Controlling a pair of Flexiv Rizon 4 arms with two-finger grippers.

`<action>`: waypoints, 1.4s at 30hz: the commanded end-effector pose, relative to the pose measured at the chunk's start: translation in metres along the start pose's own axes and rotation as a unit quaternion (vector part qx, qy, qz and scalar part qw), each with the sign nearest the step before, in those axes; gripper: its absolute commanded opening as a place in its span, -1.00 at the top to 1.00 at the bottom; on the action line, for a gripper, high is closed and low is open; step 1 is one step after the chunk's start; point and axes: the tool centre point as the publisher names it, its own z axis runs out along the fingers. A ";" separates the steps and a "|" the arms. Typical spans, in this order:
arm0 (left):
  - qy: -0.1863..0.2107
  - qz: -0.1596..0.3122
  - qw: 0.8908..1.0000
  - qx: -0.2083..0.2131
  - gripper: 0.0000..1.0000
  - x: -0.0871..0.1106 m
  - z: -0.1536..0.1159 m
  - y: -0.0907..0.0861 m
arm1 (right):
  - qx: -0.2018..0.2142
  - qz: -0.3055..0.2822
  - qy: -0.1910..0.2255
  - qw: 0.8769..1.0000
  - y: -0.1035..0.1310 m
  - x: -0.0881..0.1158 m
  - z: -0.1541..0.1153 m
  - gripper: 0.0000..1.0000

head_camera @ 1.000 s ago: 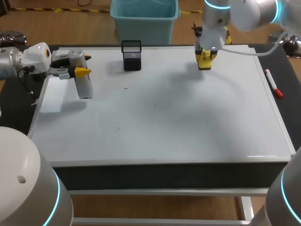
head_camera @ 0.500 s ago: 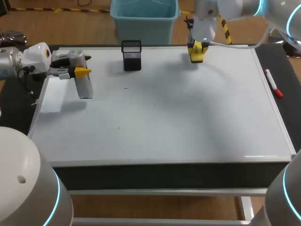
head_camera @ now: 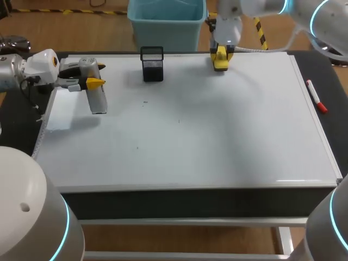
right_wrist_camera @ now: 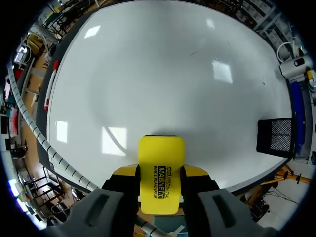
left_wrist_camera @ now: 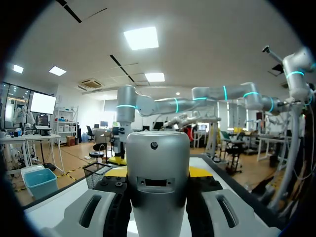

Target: Pick up the inspection probe, press it on each red-marked spot on the whiteboard one by one, put down the probe, pick up the eraser, and wipe off all the red marks.

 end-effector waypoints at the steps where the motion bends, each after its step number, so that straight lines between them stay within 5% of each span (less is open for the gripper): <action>1: -0.002 0.000 1.000 -0.001 1.00 0.001 0.000 -0.002 | -0.049 -0.001 0.003 0.999 -0.009 -0.001 0.004 1.00; 20: -0.002 0.000 1.000 -0.001 1.00 0.001 0.000 -0.002 | -0.044 0.014 0.011 0.999 -0.013 0.000 0.012 1.00; 21: -0.002 0.000 1.000 -0.001 1.00 0.001 0.000 -0.002 | -0.045 0.016 0.012 0.999 -0.013 0.000 0.012 0.71; 22: -0.002 0.000 1.000 -0.001 1.00 0.001 0.000 -0.002 | -0.045 0.017 0.012 0.999 -0.013 0.000 0.012 -0.55; 23: -0.002 0.000 1.000 -0.001 1.00 0.001 0.000 -0.002 | -0.043 0.017 0.008 0.999 -0.013 0.000 0.012 -1.00; 36: -0.002 0.000 1.000 -0.001 1.00 0.001 0.000 -0.002 | -0.017 0.057 -0.020 0.998 0.010 0.016 -0.013 -1.00; 42: -0.002 0.000 1.000 -0.001 1.00 0.001 0.000 -0.002 | -0.021 0.101 -0.075 0.992 0.026 0.039 -0.033 -1.00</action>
